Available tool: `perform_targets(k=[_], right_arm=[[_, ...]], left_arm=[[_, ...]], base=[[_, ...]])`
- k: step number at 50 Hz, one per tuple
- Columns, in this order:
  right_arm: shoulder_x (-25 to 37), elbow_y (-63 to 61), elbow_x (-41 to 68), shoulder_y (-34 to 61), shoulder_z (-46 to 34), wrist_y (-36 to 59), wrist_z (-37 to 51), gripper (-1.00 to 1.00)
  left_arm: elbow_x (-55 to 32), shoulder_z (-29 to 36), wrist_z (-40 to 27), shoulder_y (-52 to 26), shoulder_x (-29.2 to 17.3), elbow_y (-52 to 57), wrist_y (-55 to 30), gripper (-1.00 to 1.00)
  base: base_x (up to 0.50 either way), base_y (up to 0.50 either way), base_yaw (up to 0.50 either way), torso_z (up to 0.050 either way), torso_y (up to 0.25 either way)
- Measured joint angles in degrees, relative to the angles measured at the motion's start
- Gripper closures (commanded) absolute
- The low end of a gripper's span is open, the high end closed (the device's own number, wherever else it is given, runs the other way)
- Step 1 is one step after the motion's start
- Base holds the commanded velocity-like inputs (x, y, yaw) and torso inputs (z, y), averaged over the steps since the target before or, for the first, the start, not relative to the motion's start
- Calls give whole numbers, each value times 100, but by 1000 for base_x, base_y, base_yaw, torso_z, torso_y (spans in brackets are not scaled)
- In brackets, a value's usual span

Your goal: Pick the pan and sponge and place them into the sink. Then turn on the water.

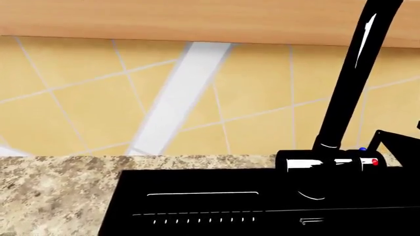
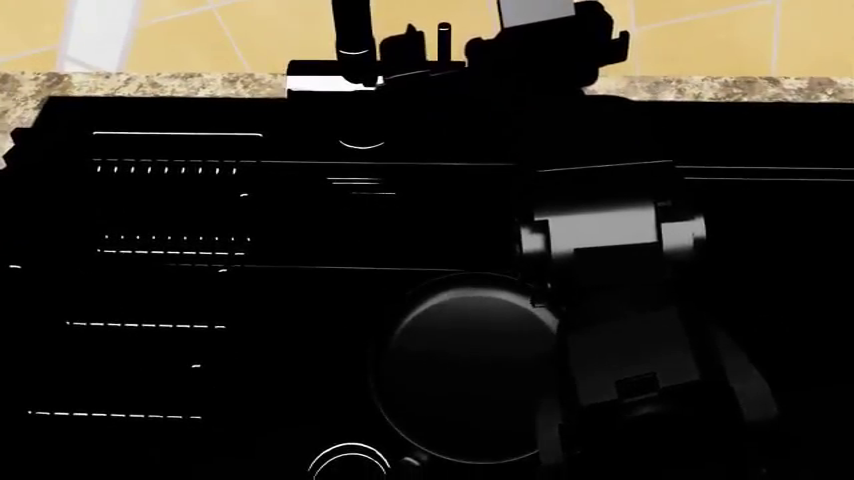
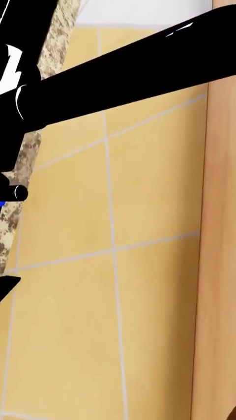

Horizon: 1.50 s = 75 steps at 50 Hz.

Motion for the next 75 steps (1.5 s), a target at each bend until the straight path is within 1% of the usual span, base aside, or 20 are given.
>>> perform_targets(k=[7, 26, 65, 75], right_arm=[[0, 0, 28, 18, -33, 0, -10, -100], [0, 1, 31, 122, -19, -2, -13, -100], [-1, -1, 27, 406, -64, -85, 17, -100], [-1, -3, 13, 431, -67, -87, 21, -100]], left_arm=[[55, 33, 31, -2, -18, 25, -4, -100], [31, 35, 59, -131, -87, 83, -72, -100], [-75, -41, 40, -244, -169, 118, -86, -100], [-58, -45, 89, -350, -220, 150, -122, -100]], base=[[0, 0, 0, 0, -11], [0, 0, 0, 7, -102], [0, 0, 0, 0, 0], [0, 0, 0, 3, -92]])
